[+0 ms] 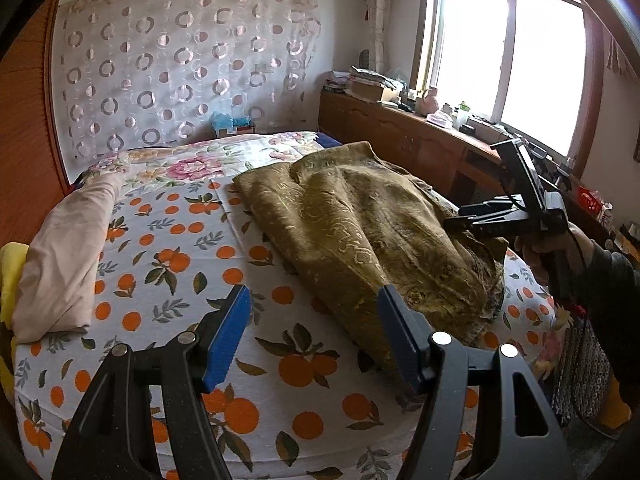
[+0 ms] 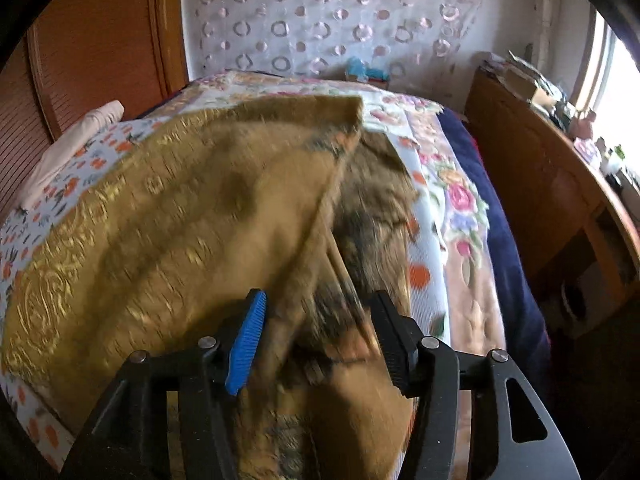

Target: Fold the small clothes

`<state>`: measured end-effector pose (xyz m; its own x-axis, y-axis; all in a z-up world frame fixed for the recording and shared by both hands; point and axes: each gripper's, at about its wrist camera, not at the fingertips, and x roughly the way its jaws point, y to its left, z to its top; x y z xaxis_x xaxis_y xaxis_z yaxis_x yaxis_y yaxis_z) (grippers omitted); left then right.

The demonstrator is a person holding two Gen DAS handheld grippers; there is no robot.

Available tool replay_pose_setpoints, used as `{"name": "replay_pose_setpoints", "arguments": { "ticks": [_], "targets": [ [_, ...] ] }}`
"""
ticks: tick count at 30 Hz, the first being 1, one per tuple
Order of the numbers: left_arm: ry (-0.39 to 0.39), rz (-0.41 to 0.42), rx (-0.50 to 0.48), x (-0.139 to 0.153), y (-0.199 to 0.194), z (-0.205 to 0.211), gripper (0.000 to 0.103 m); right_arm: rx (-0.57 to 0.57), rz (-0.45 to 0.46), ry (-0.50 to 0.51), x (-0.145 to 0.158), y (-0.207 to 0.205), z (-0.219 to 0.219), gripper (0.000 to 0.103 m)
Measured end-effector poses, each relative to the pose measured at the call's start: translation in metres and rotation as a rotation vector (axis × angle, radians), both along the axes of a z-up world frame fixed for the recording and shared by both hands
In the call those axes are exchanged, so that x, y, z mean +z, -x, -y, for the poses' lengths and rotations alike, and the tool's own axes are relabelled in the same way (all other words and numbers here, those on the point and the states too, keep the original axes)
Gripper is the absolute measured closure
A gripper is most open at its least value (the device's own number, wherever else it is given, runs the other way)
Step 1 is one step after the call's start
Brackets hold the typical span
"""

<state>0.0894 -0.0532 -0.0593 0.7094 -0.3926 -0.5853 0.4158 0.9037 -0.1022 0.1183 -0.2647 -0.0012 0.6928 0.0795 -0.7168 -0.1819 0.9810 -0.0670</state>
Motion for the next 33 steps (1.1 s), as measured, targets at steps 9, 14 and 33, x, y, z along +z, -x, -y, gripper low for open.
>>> {"name": "replay_pose_setpoints", "arguments": {
  "ticks": [9, 14, 33],
  "targets": [
    [-0.013, -0.009, -0.019, -0.001, 0.001, 0.010, 0.036, 0.088, -0.013, -0.011, -0.004, 0.016, -0.003, 0.065],
    [-0.012, -0.013, -0.021, -0.002, 0.001, 0.010, 0.036, 0.085, 0.052, -0.018, 0.009, 0.030, 0.008, 0.098],
    [-0.006, -0.047, -0.035, -0.009, -0.006, 0.020, 0.022, -0.011, 0.114, -0.001, -0.002, 0.081, 0.044, 0.099]
  ]
}}
